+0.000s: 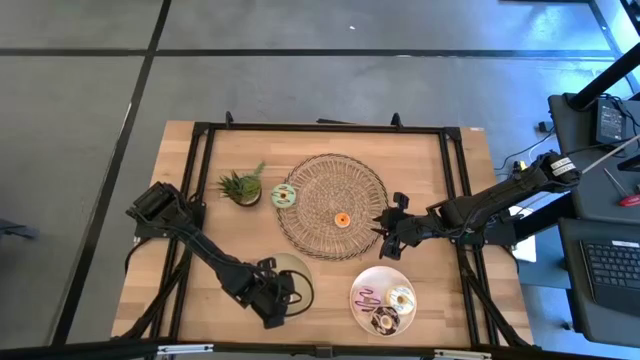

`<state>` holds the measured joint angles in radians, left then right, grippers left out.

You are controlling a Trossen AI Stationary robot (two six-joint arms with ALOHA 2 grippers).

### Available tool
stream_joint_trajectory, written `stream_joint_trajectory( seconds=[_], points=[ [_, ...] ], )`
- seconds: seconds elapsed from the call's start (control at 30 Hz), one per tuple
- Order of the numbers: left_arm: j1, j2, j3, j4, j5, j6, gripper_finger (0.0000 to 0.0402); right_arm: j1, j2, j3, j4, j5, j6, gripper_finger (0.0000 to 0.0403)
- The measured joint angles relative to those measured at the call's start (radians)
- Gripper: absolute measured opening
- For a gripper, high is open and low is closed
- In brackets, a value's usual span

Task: Pick & Place donuts
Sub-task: Put the small black donut on the light gray plate, then put the small yellow donut on the light gray plate

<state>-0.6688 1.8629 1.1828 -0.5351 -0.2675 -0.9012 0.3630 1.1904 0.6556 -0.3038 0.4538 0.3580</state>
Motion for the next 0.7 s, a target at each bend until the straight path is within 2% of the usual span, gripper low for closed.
stream_joint_trajectory(
  seconds=[0.7],
  points=[
    [0.004, 0.0, 0.0, -0.051, 0.0, 0.008, 0.0124, 0.0, 0.0, 0.0, 0.0, -0.001, 0.0, 0.0132]
  ],
)
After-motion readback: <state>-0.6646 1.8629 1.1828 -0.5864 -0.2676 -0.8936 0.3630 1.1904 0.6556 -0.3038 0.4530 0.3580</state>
